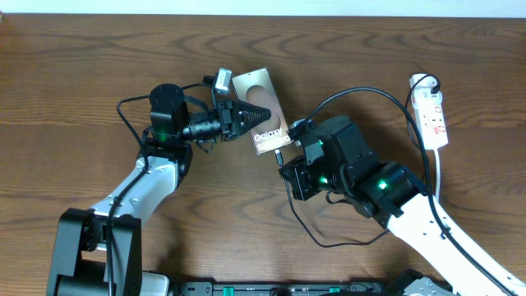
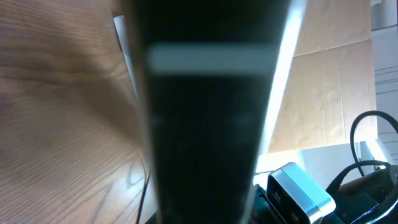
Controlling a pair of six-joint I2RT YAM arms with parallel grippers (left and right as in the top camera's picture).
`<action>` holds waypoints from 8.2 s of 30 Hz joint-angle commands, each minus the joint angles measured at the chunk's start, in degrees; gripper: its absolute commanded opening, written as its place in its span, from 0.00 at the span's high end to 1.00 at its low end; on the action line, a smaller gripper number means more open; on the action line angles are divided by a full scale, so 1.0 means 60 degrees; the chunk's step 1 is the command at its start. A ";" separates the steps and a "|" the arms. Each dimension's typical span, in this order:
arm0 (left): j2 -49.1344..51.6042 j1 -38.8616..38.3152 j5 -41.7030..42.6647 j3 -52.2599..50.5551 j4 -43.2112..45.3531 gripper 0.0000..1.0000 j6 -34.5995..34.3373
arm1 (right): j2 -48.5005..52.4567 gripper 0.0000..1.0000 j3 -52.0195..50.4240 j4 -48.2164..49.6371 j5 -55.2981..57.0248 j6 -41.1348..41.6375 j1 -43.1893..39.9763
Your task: Plug charger to phone and switch on socket
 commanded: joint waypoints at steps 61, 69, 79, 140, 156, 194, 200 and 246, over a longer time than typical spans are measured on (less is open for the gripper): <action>-0.0098 -0.0025 0.0495 0.0171 0.0113 0.93 0.1107 | 0.0295 0.99 0.0127 -0.0087 -0.0288 0.0106 0.0055; -0.0098 -0.0025 0.0495 0.0171 0.0113 0.93 0.1104 | 0.0135 0.99 0.0127 -0.0080 -0.0153 0.0146 0.0055; -0.0098 -0.0025 0.0495 0.0171 0.0109 0.93 0.1104 | 0.0073 0.99 0.0127 0.0025 0.0117 0.0251 0.0055; -0.0098 -0.0025 0.0492 0.0164 0.0073 0.93 0.1279 | -0.0321 0.99 0.0127 0.0809 0.0175 0.0459 0.0058; -0.0098 -0.0025 0.0328 0.0164 0.0073 0.93 0.0772 | -0.0036 0.99 0.0127 0.0965 0.0739 0.0415 0.0058; -0.0098 -0.0033 0.1603 0.0164 0.0073 0.93 0.0670 | 0.0171 0.99 0.0127 0.2637 0.1297 -0.0124 0.0055; -0.0098 -0.0033 0.1606 0.0164 0.0073 0.93 0.0794 | 0.0171 0.95 0.0127 0.2958 0.1297 -0.0120 0.0058; -0.0098 -0.0022 0.1246 0.0164 0.0339 0.93 0.2444 | -0.2211 0.01 0.0127 -0.1523 0.2579 0.1647 0.0055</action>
